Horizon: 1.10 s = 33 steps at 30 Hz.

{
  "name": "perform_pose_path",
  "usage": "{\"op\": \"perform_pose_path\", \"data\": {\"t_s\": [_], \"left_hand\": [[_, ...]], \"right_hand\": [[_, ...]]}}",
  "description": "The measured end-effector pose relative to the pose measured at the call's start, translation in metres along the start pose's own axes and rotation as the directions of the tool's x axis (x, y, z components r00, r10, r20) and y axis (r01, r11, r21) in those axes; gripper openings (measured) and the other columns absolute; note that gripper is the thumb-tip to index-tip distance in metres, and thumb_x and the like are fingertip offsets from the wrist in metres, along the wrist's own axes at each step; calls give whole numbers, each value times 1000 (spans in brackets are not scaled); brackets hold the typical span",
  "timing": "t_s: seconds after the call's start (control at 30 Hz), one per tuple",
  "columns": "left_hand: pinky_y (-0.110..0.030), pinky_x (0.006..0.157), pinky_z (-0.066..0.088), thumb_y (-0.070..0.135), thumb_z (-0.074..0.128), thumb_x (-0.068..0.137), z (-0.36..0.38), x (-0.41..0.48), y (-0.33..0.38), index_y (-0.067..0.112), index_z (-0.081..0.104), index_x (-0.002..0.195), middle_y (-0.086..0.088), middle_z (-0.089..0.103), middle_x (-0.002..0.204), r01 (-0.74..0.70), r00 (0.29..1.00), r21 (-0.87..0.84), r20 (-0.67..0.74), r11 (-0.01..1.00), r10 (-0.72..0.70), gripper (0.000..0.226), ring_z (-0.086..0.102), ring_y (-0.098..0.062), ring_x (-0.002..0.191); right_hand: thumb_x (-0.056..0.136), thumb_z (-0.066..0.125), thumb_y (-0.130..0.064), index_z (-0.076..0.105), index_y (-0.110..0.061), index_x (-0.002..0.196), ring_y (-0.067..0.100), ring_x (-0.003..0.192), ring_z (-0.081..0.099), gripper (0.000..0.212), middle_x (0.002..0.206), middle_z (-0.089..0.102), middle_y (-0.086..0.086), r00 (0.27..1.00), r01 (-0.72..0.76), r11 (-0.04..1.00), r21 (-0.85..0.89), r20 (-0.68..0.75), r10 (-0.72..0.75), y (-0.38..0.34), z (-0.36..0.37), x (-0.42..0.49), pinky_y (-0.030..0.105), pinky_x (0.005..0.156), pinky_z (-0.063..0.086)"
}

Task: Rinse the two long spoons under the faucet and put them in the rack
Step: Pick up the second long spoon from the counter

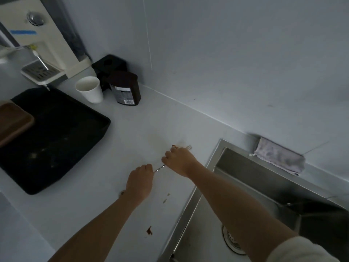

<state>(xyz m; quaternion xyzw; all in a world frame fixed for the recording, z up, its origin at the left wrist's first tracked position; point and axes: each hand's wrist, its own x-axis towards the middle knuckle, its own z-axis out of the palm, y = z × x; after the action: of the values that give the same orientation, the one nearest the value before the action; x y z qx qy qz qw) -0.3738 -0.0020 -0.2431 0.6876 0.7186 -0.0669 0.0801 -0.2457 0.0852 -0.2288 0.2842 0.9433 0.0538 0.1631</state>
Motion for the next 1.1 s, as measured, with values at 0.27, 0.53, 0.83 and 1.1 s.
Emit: {"op": "perform_pose_path", "data": {"t_s": [0.27,0.53,0.83,1.1], "left_hand": [[-38,73,45,18,32,99,-58,18,39,4,45,112,-16,65,104,-146,989,-50,-4,988,146,23,63,-32,94],[-19,60,32,11,46,92,-96,41,107,14,54,88,6,46,69,-451,892,-41,7,892,452,9,45,-9,67],[-21,71,35,4,49,88,-125,31,191,9,59,89,-9,60,93,-664,747,-72,-19,744,665,11,59,-24,95],[-28,86,45,0,50,87,-149,32,244,5,59,114,-14,62,114,-748,664,-94,-78,657,744,28,57,-25,105]], "right_hand": [[27,88,-24,66,-21,49,10,42,54,31,43,54,-6,972,-159,984,82,-161,170,36,-24,-64,13,34,32],[25,88,-18,69,-16,65,17,47,60,44,55,63,1,854,-457,880,128,-214,474,63,-26,-162,17,42,43],[97,41,-19,55,-10,119,26,109,54,28,120,61,10,587,-679,501,537,-13,810,73,-13,-253,34,88,43],[94,49,-18,55,-7,113,16,86,54,23,105,61,7,-38,-257,-214,942,211,977,92,-13,-340,27,75,44]]}}
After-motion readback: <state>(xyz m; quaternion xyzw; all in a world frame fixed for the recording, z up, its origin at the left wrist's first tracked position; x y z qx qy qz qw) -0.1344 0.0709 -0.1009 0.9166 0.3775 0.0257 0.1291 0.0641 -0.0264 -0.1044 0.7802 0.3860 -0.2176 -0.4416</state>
